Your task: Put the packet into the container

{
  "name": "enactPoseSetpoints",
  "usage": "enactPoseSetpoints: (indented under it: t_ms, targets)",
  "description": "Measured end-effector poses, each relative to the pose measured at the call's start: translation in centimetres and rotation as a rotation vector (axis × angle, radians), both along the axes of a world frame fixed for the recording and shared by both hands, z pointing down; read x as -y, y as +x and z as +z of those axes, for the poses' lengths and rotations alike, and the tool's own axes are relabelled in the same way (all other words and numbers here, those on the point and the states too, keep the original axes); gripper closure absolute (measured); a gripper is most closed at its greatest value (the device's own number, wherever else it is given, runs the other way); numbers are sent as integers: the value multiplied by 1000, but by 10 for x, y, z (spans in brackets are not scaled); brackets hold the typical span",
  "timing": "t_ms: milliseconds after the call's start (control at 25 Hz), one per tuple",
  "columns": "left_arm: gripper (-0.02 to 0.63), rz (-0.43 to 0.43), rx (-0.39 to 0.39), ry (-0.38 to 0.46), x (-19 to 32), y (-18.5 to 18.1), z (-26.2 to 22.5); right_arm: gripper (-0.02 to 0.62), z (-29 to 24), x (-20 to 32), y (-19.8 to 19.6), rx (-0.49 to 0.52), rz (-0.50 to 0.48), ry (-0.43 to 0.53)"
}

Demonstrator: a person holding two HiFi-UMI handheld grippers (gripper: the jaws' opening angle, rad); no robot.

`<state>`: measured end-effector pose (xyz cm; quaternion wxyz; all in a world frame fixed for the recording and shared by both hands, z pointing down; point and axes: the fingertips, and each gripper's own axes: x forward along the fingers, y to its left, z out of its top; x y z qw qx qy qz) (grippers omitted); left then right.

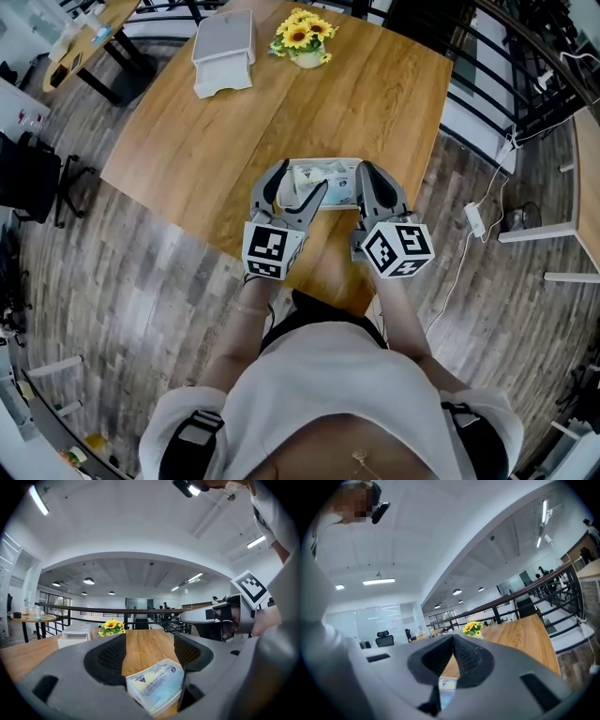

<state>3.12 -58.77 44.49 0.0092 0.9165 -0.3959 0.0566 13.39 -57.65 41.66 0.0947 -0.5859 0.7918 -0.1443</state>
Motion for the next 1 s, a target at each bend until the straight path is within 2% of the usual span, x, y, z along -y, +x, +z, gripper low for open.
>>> enactPoseSetpoints:
  t_ms: [120, 200, 320, 440, 560, 760, 1000]
  targets:
    - [278, -24, 32, 8, -12, -3, 5, 583, 1, -3, -5, -17, 6, 12]
    - [291, -47, 28, 15, -18, -9, 6, 583, 3, -6, -12, -16, -5, 11]
    - [425, -98, -28, 15, -21, -19, 3, 583, 12, -11, -21, -18, -28, 4]
    - [511, -123, -41, 28, -24, -24, 1, 583, 27, -19, -27, 34, -44, -37]
    - [585, -138, -42, 19, -25, -28, 4, 583, 41, -26, -31, 34, -46, -75]
    - [598, -127, -15, -6, -29, -27, 14, 583, 48, -35, -37, 15, -68, -101]
    - [598, -110, -24, -6, -28, -25, 10, 584, 46, -37, -41, -50, -70, -101]
